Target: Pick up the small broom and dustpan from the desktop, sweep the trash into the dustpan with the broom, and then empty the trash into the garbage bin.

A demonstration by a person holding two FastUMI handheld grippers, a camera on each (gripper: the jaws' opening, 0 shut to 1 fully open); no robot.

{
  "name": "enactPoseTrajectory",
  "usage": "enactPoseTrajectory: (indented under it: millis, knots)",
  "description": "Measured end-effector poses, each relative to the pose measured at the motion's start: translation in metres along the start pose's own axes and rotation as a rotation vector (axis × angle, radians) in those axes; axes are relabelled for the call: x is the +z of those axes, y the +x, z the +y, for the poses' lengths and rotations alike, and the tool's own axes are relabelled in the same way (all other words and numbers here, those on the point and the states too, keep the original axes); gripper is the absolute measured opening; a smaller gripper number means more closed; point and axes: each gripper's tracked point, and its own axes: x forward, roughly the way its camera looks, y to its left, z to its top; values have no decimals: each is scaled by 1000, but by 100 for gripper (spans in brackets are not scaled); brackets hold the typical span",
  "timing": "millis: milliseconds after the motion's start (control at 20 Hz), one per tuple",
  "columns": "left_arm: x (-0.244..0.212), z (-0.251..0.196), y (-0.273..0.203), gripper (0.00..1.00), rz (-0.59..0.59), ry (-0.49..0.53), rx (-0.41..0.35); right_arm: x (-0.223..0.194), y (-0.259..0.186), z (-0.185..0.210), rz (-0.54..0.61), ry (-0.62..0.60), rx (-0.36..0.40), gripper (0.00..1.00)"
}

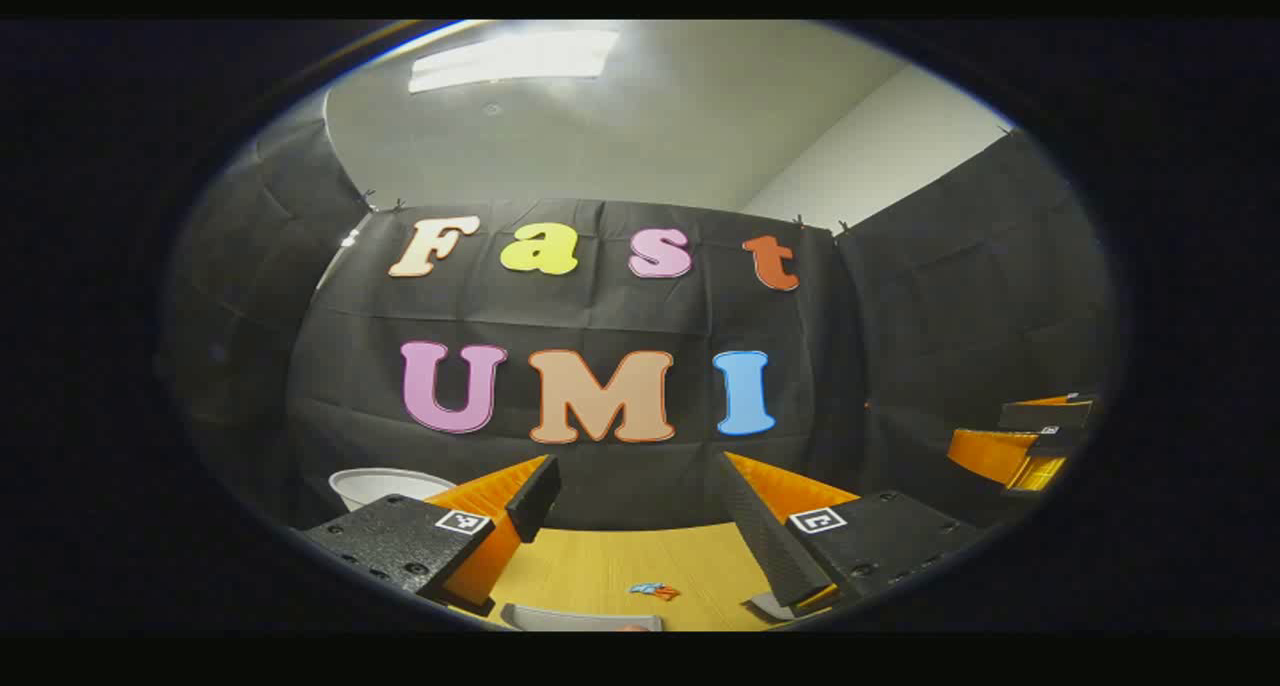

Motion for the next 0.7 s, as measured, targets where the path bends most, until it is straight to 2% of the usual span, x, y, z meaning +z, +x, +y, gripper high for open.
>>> enactPoseTrajectory:
  millis: [700]
  knots:
    - [-3,4,-1,93,9,-9,26,8,1,2,-8,-12,16,92]
